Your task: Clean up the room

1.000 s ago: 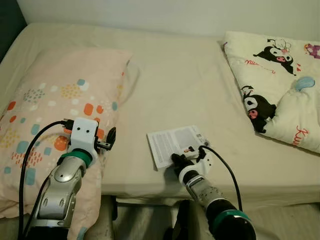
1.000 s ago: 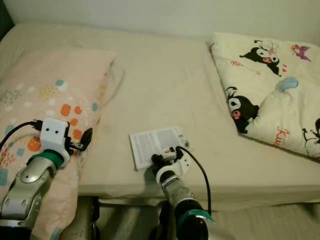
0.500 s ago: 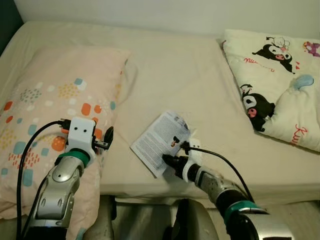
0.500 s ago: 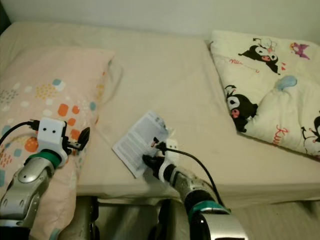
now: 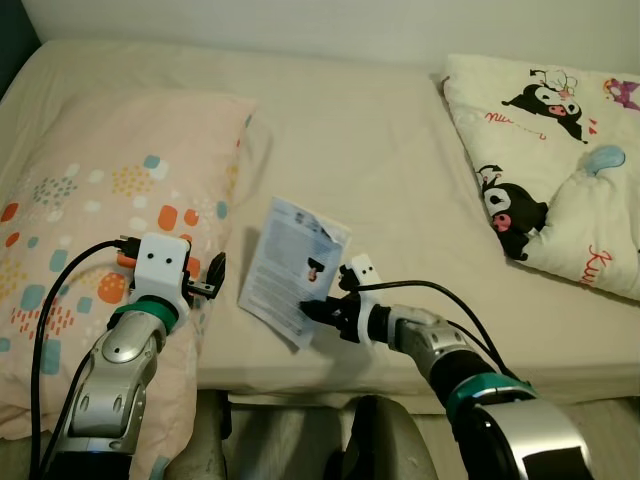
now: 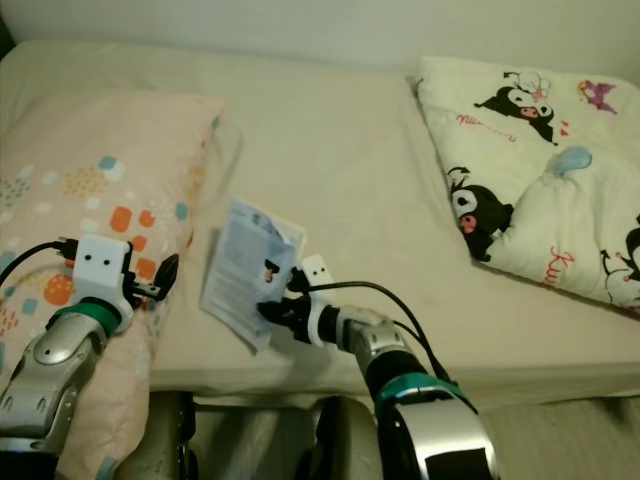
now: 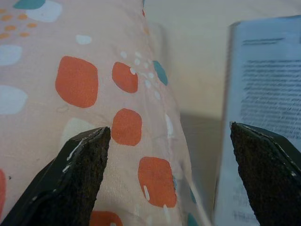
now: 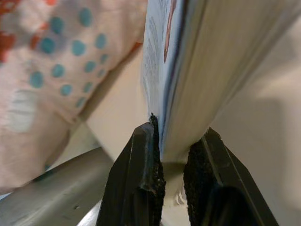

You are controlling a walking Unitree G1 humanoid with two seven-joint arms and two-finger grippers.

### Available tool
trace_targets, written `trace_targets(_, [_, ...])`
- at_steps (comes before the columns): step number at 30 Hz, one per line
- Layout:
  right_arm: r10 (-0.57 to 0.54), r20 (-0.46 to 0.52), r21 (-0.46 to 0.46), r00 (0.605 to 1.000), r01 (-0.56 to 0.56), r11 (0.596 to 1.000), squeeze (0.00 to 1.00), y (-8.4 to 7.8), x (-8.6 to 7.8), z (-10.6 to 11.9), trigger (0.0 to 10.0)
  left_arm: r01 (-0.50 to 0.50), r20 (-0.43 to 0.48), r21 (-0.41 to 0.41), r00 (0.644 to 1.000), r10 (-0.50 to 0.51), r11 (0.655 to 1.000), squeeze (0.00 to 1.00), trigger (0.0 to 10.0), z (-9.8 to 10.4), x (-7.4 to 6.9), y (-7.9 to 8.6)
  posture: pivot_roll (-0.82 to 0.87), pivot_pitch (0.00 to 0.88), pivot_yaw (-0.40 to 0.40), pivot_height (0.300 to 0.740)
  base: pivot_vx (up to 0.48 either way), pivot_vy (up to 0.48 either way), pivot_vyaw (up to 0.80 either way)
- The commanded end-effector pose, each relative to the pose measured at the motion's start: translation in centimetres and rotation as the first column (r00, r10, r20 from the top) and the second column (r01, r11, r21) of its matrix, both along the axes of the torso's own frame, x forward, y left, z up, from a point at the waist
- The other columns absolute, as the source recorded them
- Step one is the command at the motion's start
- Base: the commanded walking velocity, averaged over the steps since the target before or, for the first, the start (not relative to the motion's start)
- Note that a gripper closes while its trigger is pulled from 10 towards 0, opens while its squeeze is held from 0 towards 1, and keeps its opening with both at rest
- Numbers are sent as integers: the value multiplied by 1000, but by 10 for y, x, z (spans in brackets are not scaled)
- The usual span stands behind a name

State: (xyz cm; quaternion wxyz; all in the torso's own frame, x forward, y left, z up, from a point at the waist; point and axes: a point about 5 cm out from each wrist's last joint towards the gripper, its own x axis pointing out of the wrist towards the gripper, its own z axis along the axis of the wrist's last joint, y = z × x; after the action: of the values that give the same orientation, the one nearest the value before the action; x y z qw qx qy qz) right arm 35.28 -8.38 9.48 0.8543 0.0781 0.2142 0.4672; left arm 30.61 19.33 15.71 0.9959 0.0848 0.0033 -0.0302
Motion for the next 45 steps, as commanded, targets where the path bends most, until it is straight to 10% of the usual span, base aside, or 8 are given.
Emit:
trace_targets(1, [30,-5,24,1000,-30,999,0,1,1,5,0,-1,-27,-6,1000,1,1000,0,10000,-6,0,2,257,190,-88,593,0,0,0])
trace_targets(13, [250,-85,-16,965,-252,968,0,-5,-1,17,0,8,-23,-18,1000,-9,1000,0,10000,-5,0,1,256,186,-88,593,0,0,0])
trace_targets(33, [-20,-119,-107,993,7,994,0,-5,-4,-11,0,-1,-23,-15,1000,1,1000,0,10000,-6,2,3,256,173,-90,593,0,0,0])
trace_targets(35, [-29,-110,-124,994,16,992,427,-7,-3,-11,2157,-4,-22,-14,1000,3,1000,0,10000,-6,2,3,256,173,-90,593,0,0,0])
trace_targets(39, [-48,-98,-143,994,33,989,427,-9,-2,-12,2157,-4,-21,-13,1000,4,1000,0,10000,-6,2,3,256,173,-90,593,0,0,0])
trace_targets(40, [-58,-94,-149,994,44,988,1000,-11,-1,-11,9059,-3,-21,-12,1000,3,1000,0,10000,-6,2,3,256,173,-90,593,0,0,0])
trace_targets(44, [-86,-78,-181,993,71,981,1000,-18,1,-12,10000,2,-20,-11,1000,-2,1000,0,10000,-6,4,2,253,167,-80,593,0,0,0])
trace_targets(45, [-99,-68,-206,993,83,975,0,-21,1,-13,10000,5,-22,-10,1000,-5,1000,0,10000,-6,4,2,251,164,-78,593,0,0,0])
